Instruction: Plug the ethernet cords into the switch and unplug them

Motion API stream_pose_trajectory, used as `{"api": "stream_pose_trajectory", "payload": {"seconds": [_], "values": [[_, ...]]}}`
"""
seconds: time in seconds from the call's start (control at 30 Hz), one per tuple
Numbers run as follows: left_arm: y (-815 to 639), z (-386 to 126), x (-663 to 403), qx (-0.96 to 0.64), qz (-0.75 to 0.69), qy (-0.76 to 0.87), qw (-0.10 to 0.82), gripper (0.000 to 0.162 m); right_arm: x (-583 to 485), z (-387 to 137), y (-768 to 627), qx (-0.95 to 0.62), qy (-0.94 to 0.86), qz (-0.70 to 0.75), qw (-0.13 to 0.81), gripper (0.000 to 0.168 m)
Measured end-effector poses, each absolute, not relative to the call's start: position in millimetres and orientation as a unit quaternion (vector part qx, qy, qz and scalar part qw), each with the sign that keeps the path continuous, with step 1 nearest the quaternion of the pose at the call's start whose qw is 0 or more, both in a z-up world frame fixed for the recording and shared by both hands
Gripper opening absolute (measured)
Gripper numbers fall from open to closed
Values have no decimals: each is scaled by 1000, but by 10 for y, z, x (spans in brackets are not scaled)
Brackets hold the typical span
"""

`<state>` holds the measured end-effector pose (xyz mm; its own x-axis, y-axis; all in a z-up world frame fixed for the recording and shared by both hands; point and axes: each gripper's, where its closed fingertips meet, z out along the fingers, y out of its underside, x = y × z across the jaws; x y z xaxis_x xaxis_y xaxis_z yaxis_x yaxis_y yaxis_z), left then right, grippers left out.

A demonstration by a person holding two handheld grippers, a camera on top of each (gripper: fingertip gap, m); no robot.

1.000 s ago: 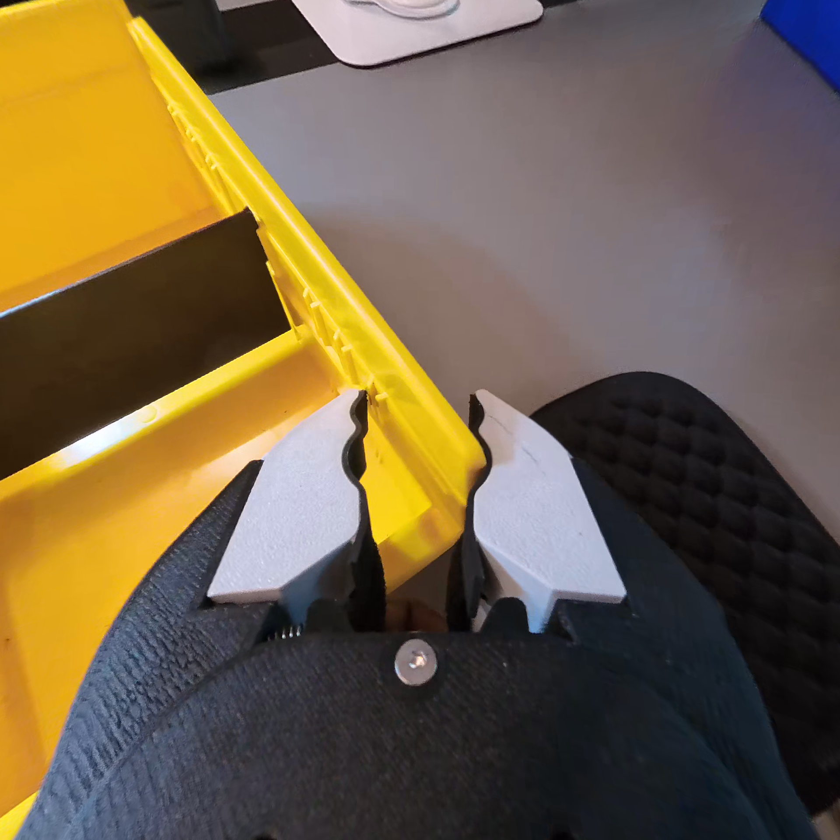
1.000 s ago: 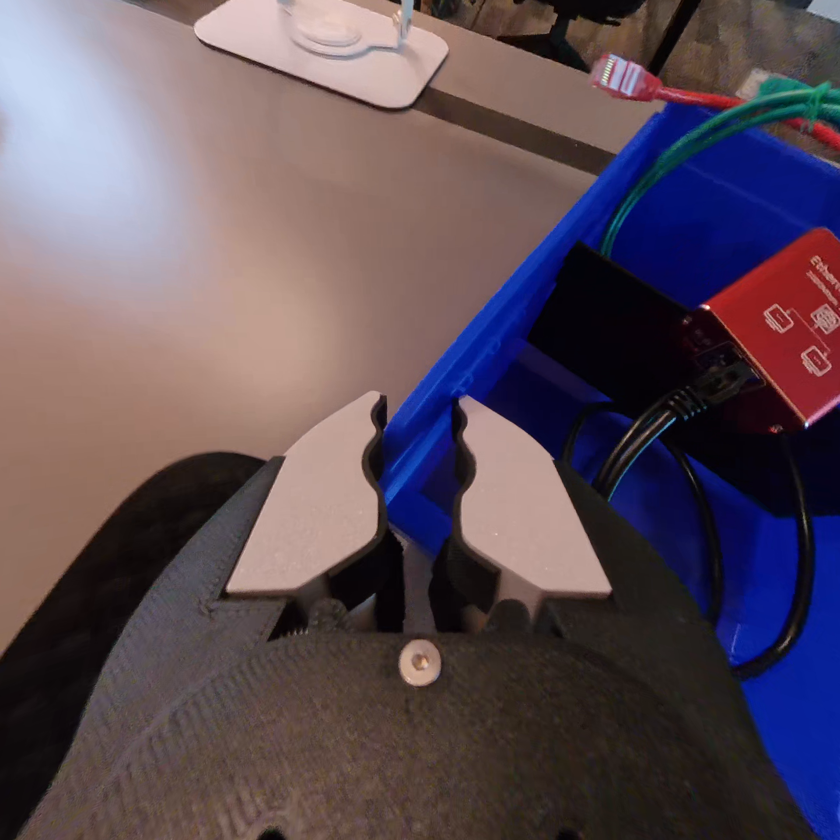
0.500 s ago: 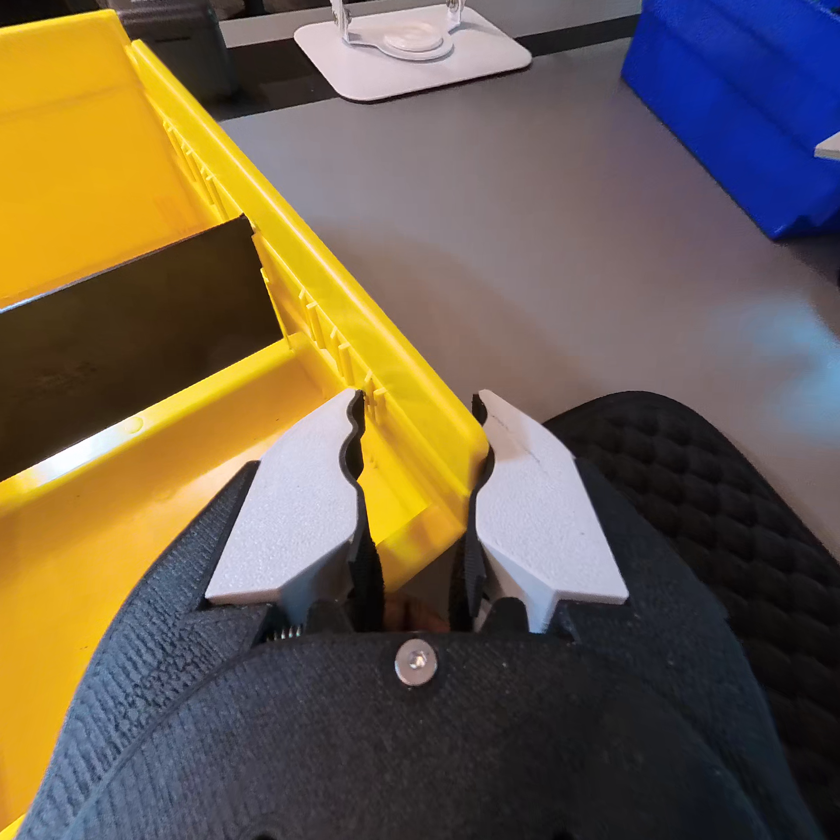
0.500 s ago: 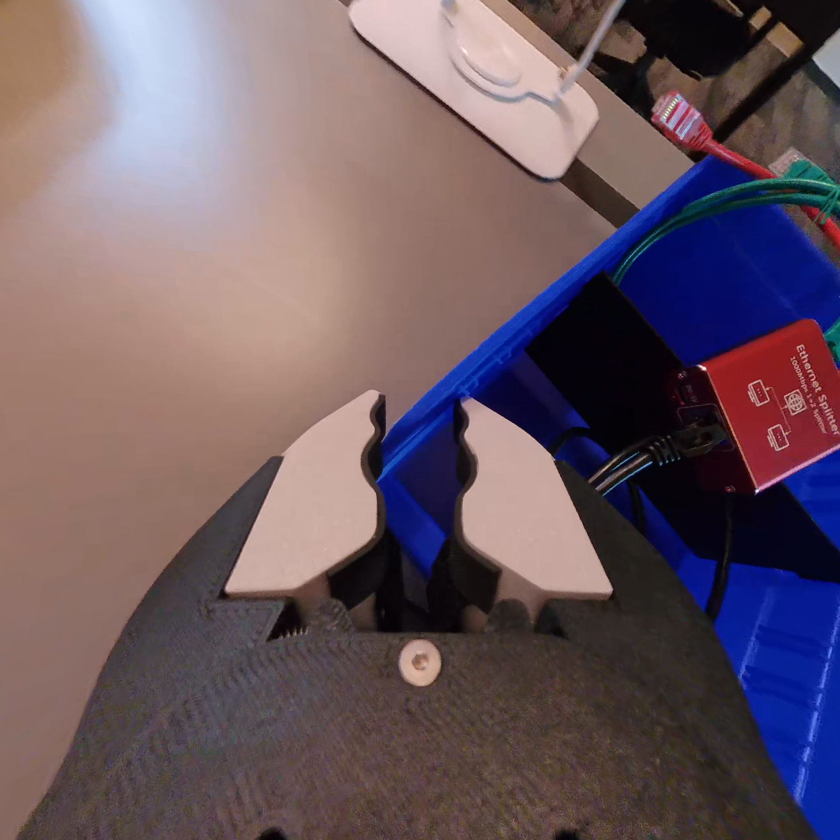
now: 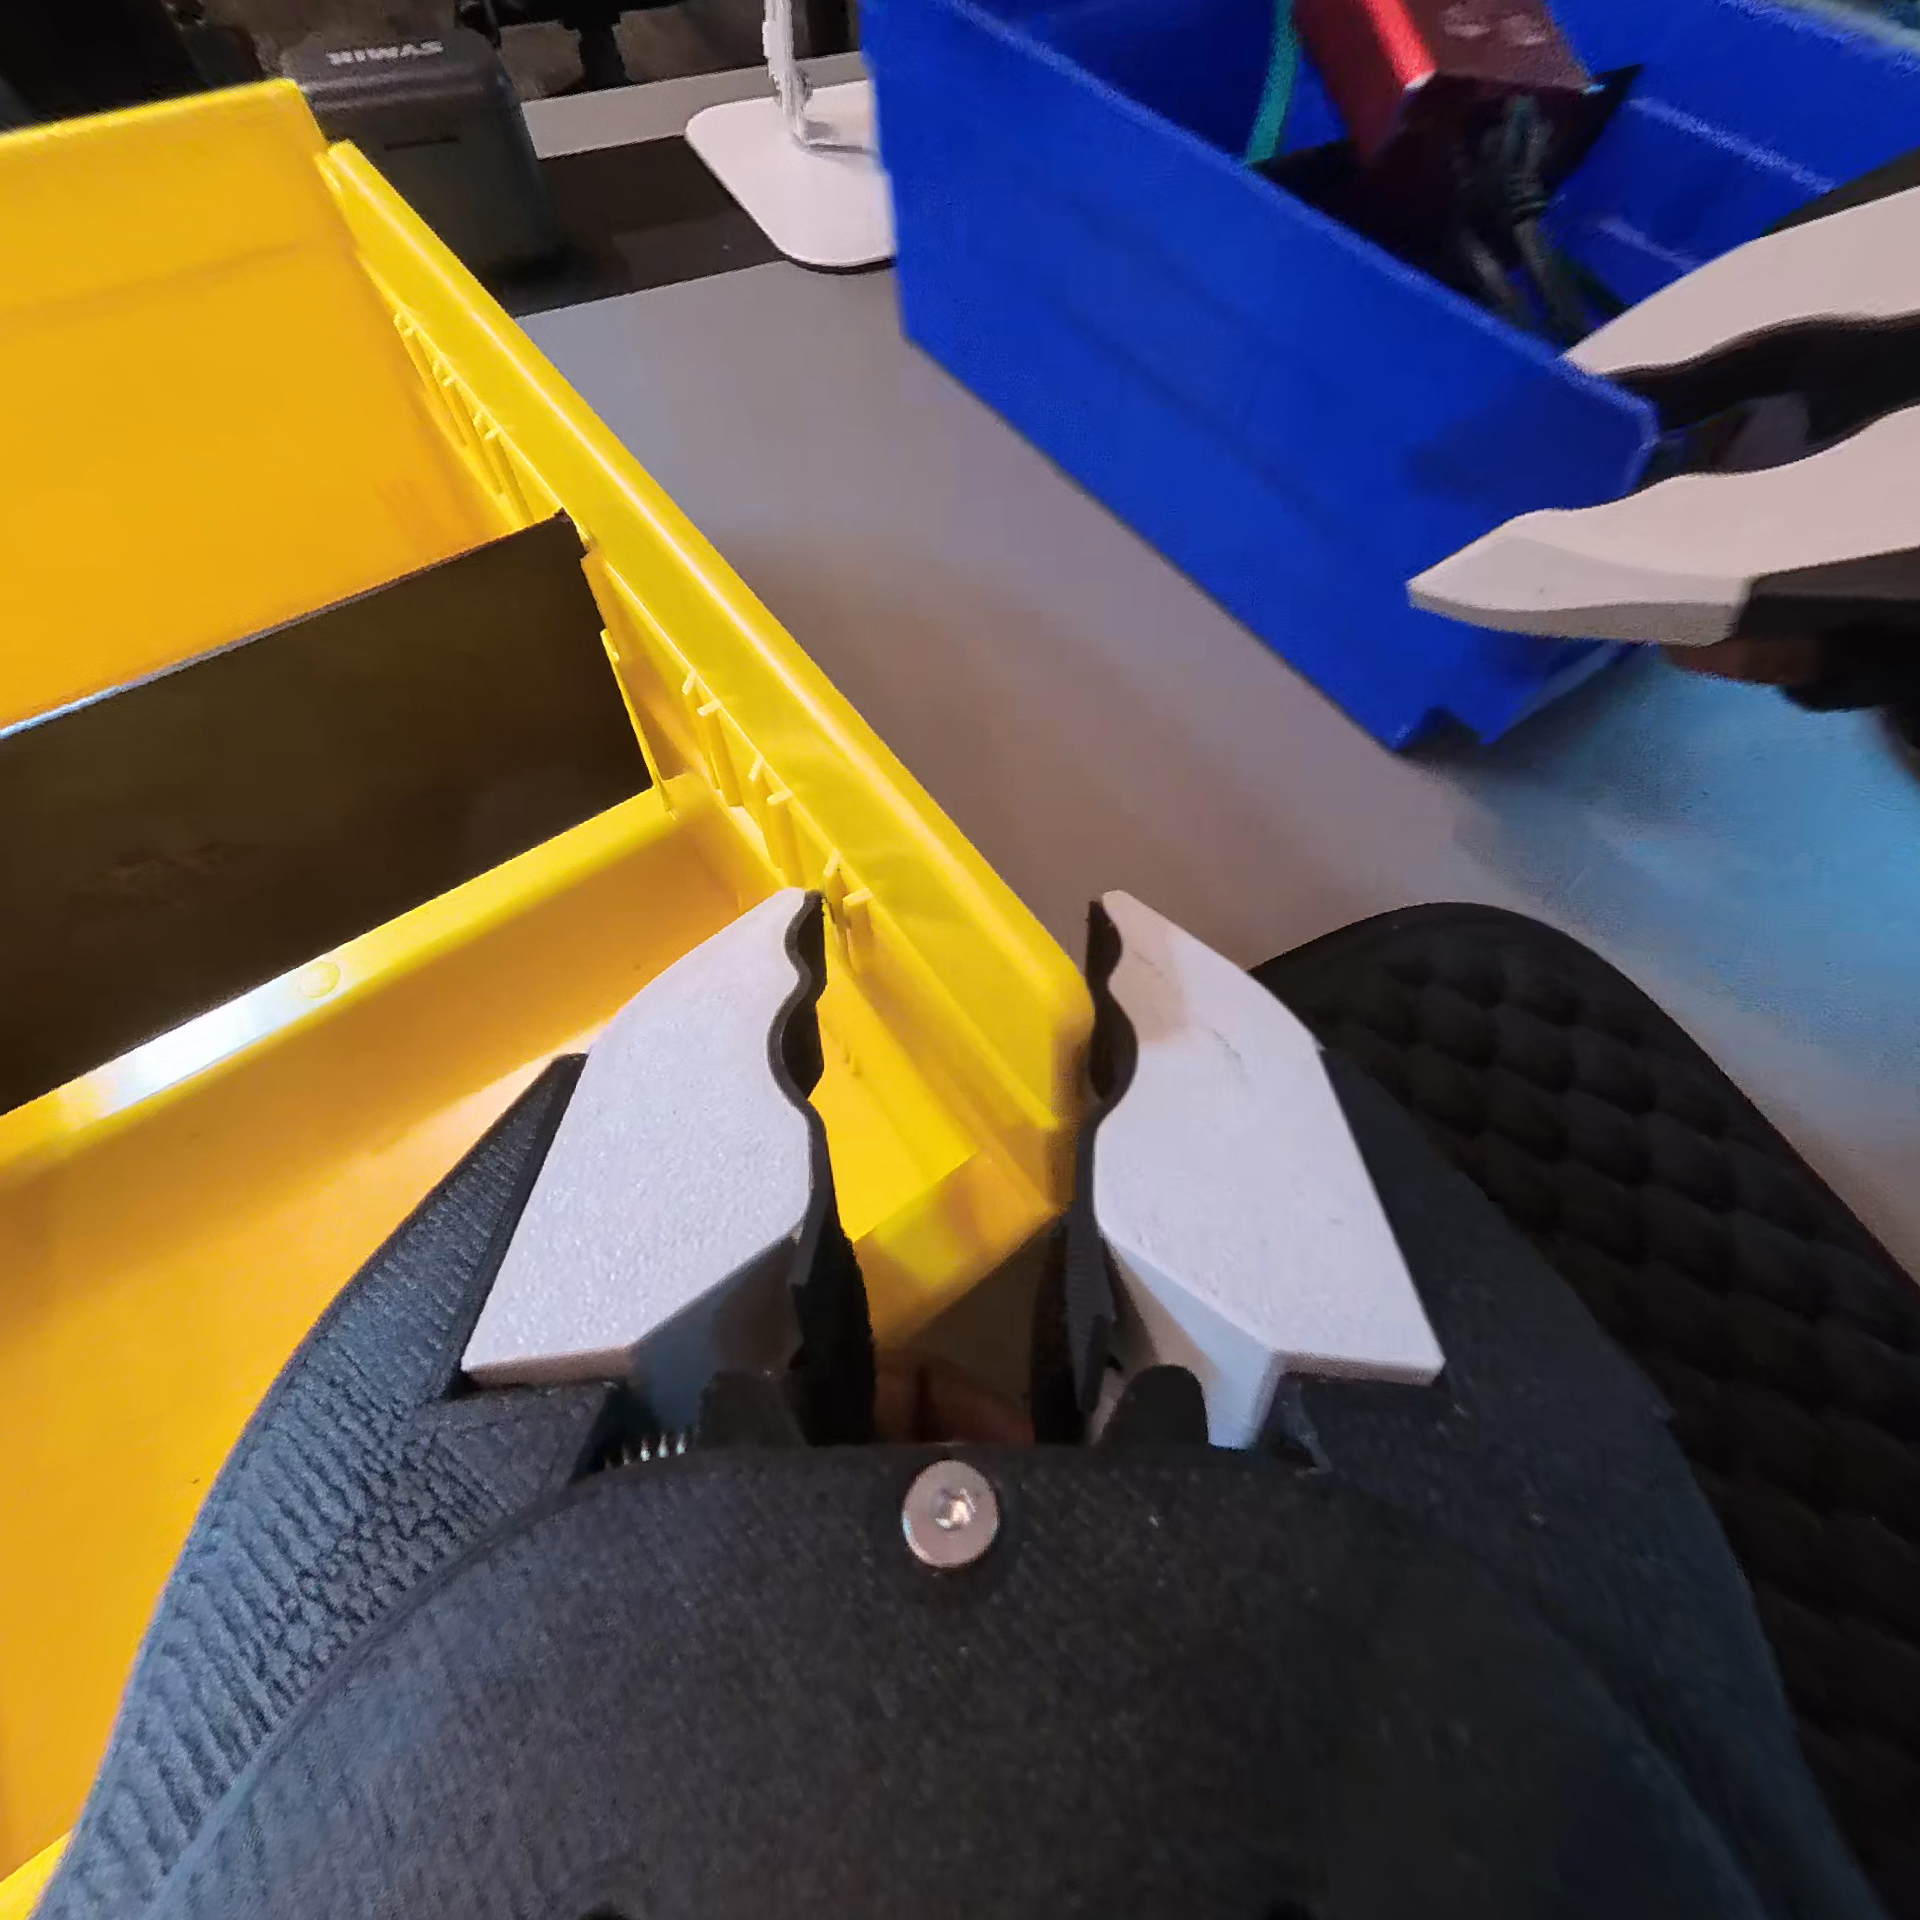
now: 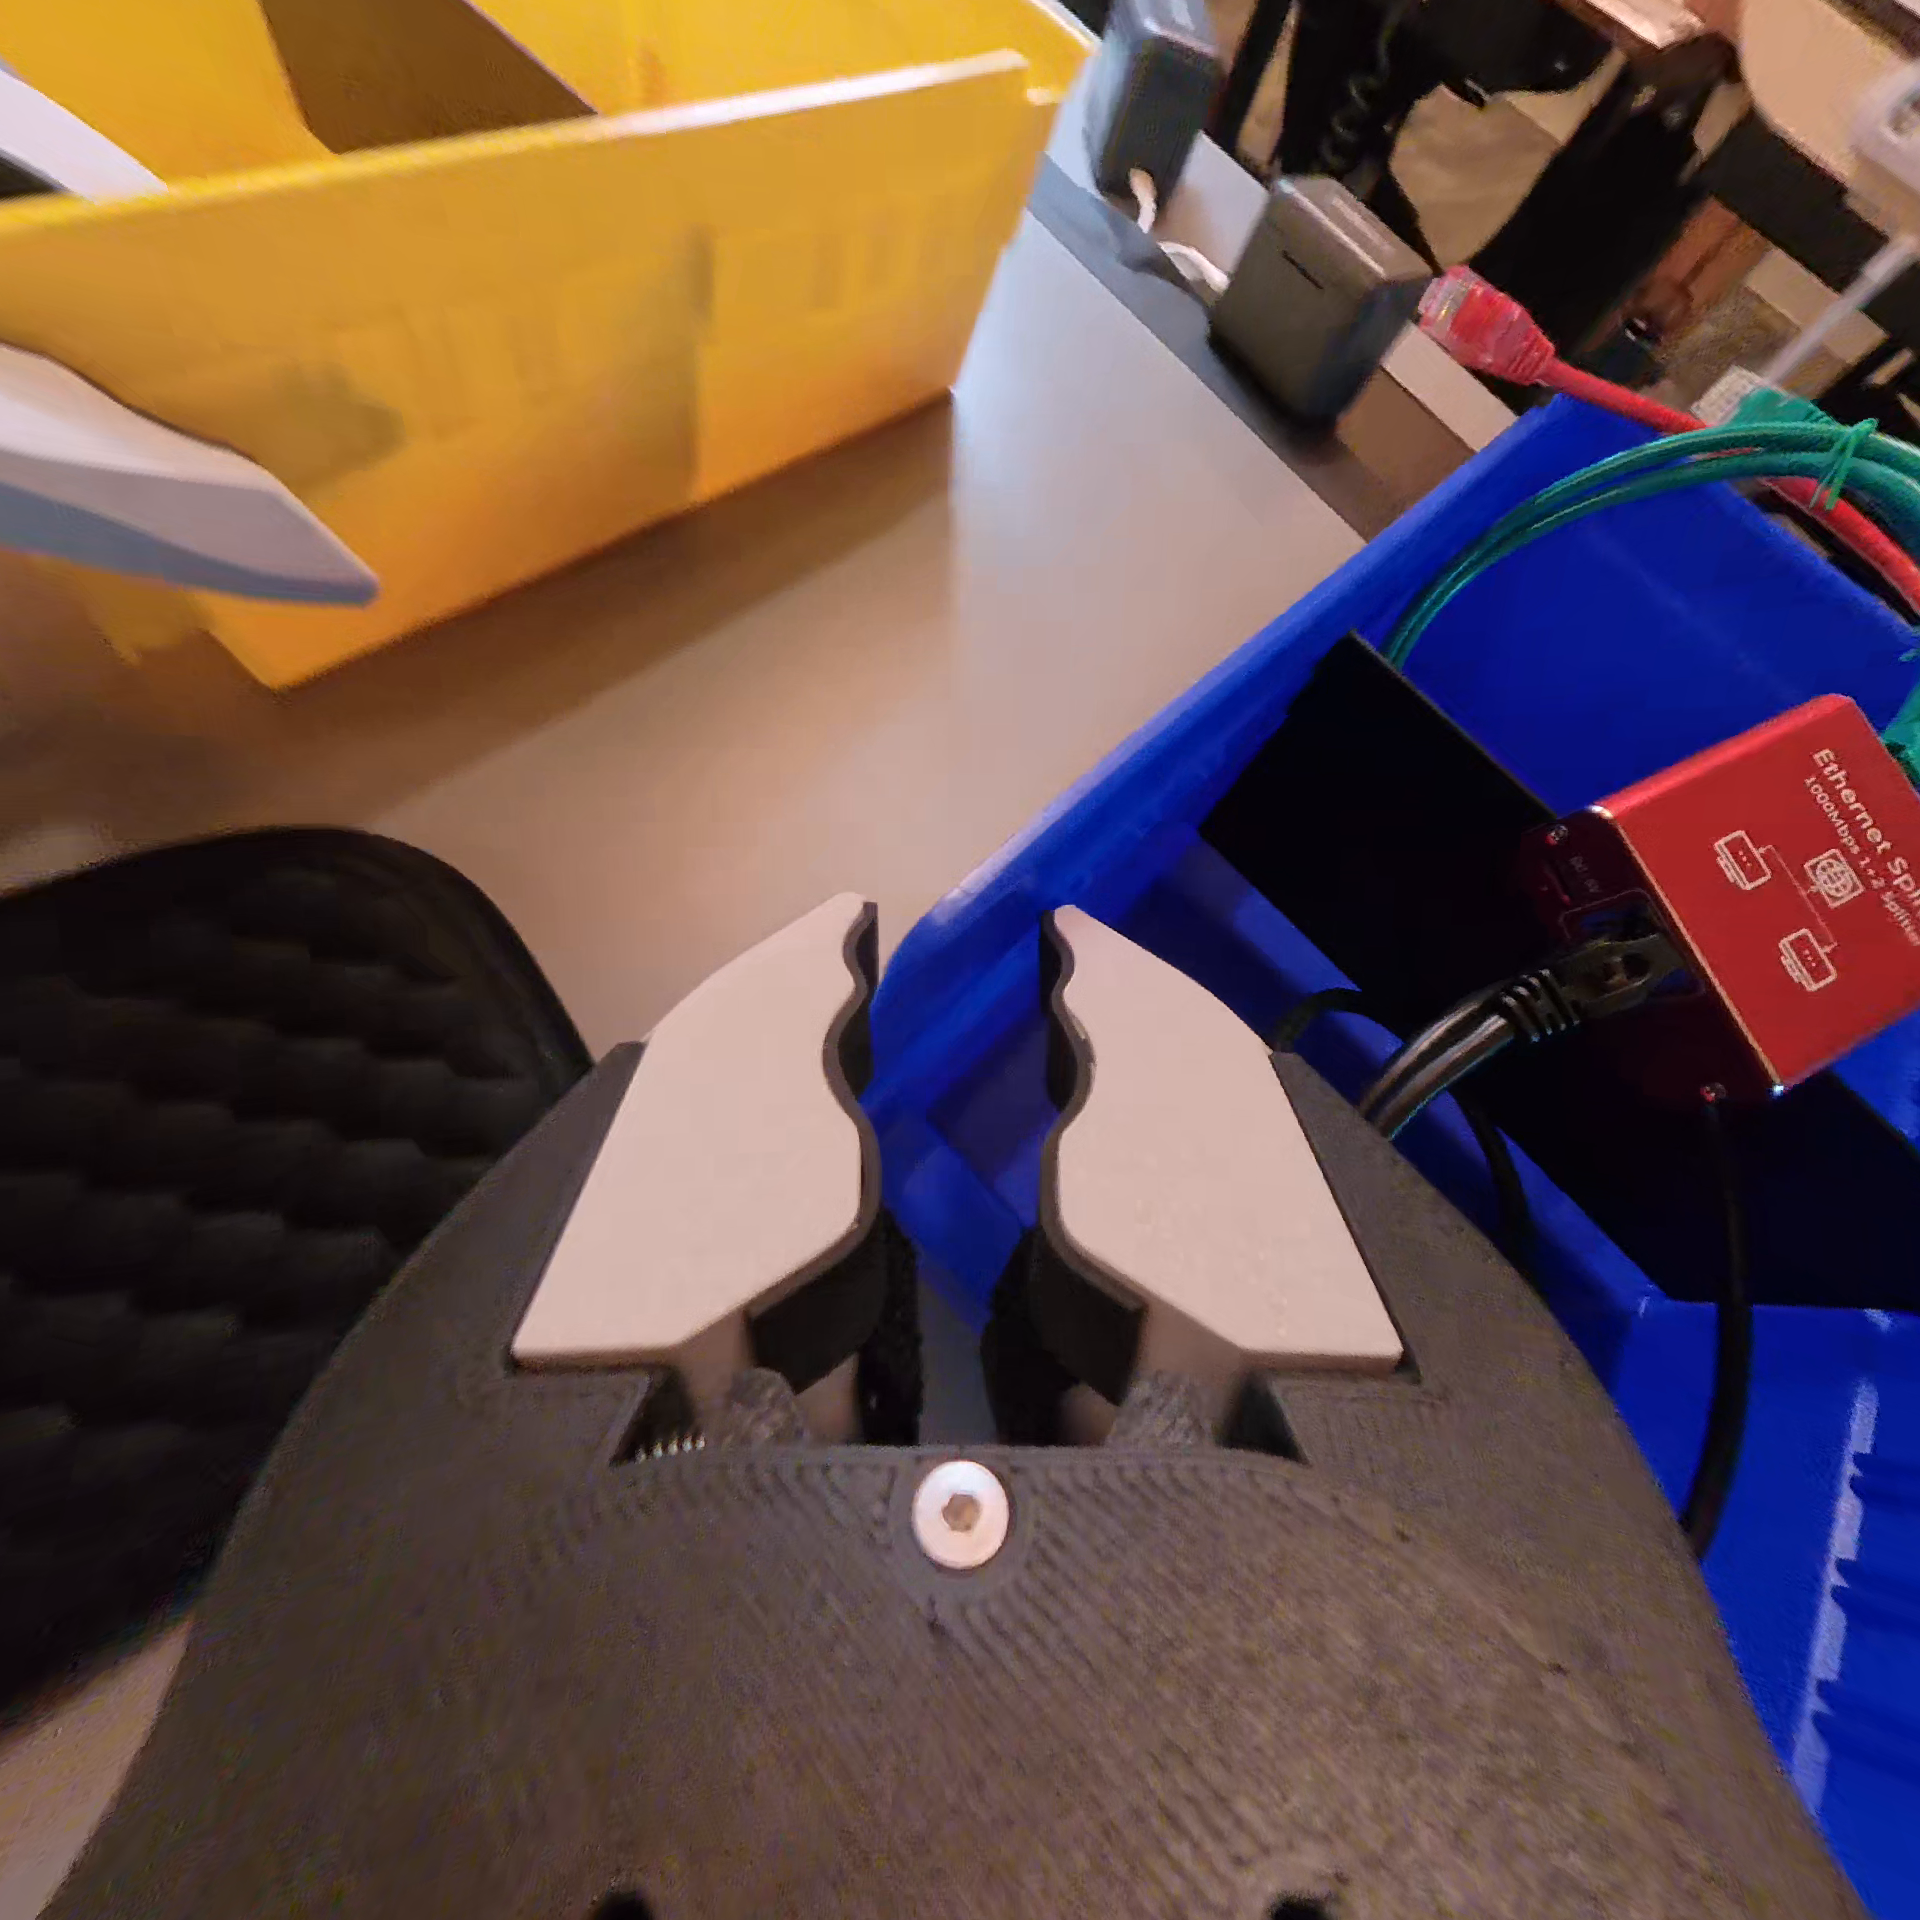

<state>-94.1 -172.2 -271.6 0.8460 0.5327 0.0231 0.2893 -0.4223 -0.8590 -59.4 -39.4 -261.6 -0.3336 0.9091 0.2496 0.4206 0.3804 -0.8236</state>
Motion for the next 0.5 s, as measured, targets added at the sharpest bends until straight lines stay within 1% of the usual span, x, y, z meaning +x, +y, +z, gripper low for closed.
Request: {"api": "stream_pose_trajectory", "payload": {"seconds": [0.03, 0.13, 0.27, 0.37, 0.5], "values": [[-1718, -2690, -915, -834, 120, -240, 483, 52, -636, -2614, -489, -439, -747, 342, 364, 30], [-1778, -2474, -864, -820, 105, -224, 517, 55, -735, -2615, -746, -415, -756, 356, 359, 31], [-2146, -2096, -972, -786, 153, -226, 554, 56, -827, -2617, -1027, -390, -766, 371, 352, 33], [-2592, -1976, -1166, -769, 213, -270, 539, 56, -883, -2618, -1197, -371, -771, 382, 348, 35], [-3226, -2019, -1462, -746, 300, -344, 485, 58, -889, -2614, -1362, -352, -772, 405, 341, 36]]}}
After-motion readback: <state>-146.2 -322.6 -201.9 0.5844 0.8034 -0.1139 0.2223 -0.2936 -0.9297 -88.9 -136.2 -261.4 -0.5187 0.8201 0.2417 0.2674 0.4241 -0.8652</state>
